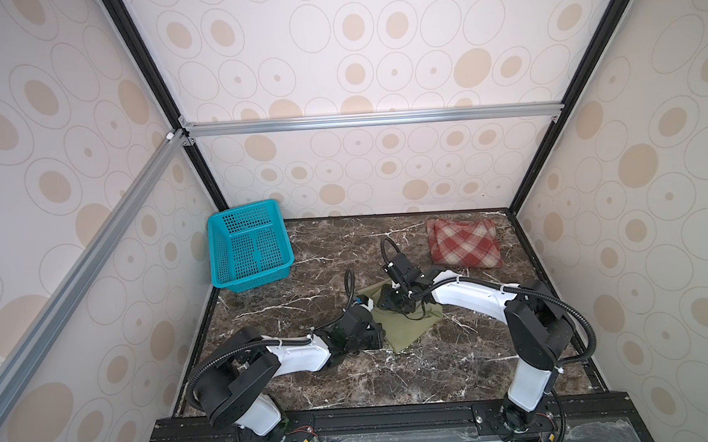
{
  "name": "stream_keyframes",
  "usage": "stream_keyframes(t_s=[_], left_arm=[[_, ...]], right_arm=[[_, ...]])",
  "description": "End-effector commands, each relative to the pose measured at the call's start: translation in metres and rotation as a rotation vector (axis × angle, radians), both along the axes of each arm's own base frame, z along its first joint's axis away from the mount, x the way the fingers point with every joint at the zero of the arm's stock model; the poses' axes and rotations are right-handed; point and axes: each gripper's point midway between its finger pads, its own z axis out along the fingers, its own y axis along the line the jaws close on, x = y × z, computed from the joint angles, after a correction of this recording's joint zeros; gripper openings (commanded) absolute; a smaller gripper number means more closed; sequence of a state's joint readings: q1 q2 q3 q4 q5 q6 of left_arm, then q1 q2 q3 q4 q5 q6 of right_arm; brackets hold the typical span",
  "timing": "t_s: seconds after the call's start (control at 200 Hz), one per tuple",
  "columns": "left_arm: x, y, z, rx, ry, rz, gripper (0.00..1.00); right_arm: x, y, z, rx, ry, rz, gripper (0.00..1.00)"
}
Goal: Fold and stack the skirts
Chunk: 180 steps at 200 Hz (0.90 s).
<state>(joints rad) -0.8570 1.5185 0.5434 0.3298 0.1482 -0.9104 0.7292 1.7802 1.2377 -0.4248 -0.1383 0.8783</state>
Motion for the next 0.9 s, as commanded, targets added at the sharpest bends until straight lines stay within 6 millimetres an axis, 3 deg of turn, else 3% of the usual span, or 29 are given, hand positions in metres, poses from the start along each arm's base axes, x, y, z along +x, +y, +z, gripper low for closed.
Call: stream_keyframes(t_s=[0.0, 0.21, 0.37, 0.48, 0.64, 0.765, 0.895], left_arm=[[0.009, 0.014, 0.002, 0.023, -0.011, 0.061, 0.00], [0.026, 0.026, 0.015, 0.024, -0.059, 0.115, 0.00], [0.043, 0.040, 0.026, 0.036, -0.088, 0.165, 0.00], [0.061, 0.038, 0.041, 0.029, -0.132, 0.175, 0.00], [0.086, 0.029, 0.051, 0.034, -0.167, 0.169, 0.00], [0.095, 0.016, 0.049, 0.012, -0.153, 0.142, 0.00], [0.105, 0.001, 0.052, -0.030, -0.161, 0.124, 0.00]], right_arm=[[0.004, 0.015, 0.043, 0.089, -0.066, 0.007, 0.47], [0.011, 0.017, 0.084, 0.135, -0.154, 0.033, 0.49], [0.025, -0.006, 0.103, 0.113, -0.225, 0.024, 0.52], [0.036, -0.026, 0.087, 0.072, -0.220, 0.055, 0.51], [0.046, -0.050, 0.046, 0.085, -0.116, 0.069, 0.32], [0.047, -0.059, 0.024, 0.019, -0.099, 0.092, 0.22], [0.038, -0.061, 0.008, 0.006, -0.059, 0.111, 0.17]])
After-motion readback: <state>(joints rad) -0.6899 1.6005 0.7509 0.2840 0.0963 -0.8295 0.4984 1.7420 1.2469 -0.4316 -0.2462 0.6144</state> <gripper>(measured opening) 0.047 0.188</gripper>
